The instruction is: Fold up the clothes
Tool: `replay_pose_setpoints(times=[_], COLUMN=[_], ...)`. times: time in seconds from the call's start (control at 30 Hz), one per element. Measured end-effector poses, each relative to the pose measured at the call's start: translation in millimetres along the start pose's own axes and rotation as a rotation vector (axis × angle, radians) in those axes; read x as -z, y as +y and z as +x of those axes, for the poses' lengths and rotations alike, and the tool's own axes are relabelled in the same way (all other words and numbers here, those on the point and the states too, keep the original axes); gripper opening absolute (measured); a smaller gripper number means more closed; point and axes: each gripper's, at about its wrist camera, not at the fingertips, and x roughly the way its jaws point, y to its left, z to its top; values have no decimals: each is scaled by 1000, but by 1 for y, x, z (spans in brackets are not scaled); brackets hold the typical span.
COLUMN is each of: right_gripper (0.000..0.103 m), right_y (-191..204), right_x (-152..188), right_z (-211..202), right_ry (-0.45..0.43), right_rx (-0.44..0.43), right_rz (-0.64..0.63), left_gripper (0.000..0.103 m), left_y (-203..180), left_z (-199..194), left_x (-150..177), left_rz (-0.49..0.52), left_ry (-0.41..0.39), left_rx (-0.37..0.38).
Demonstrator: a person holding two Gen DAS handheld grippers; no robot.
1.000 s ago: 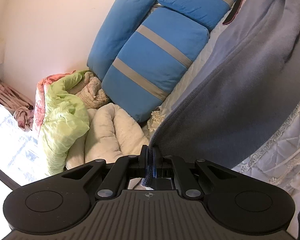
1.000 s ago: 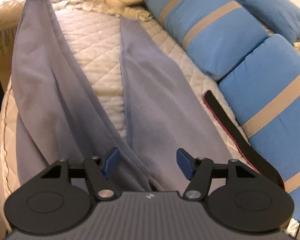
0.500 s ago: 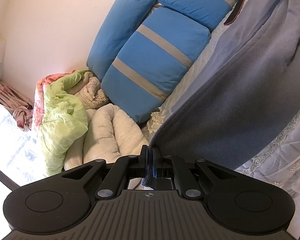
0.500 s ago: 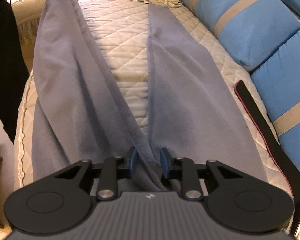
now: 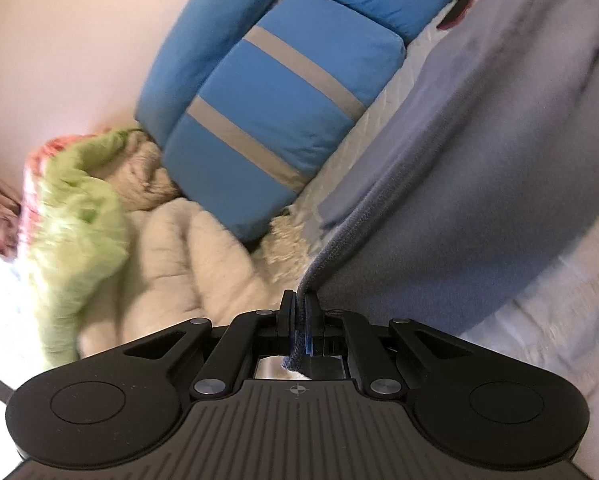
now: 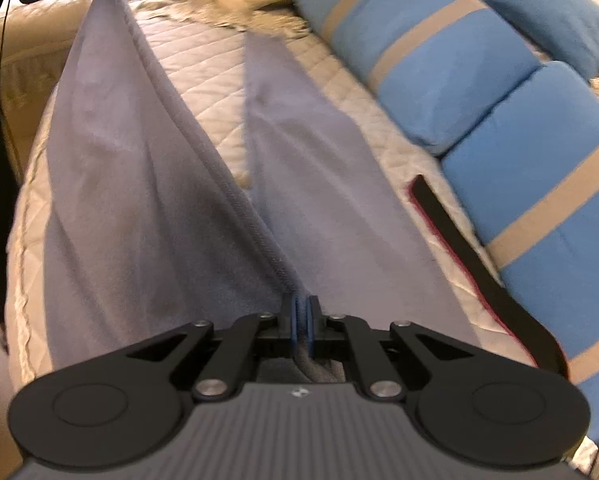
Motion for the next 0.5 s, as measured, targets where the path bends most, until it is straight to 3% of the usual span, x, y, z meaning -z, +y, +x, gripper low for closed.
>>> replay_pose_setpoints(times=[0.3,0.5], right_gripper=[5,5], right_y=[7,12], right_x=[-4,-5], right_z=[4,8], right_ry=[14,26], right_rx=[147,187], right_rz=[67,76], left_gripper=[5,7], left_y=[28,25], left_z=[104,154], left_x=[-20,-32], left_rz=[-84,-96], left_ry=[75,189], left_rx=[294,415])
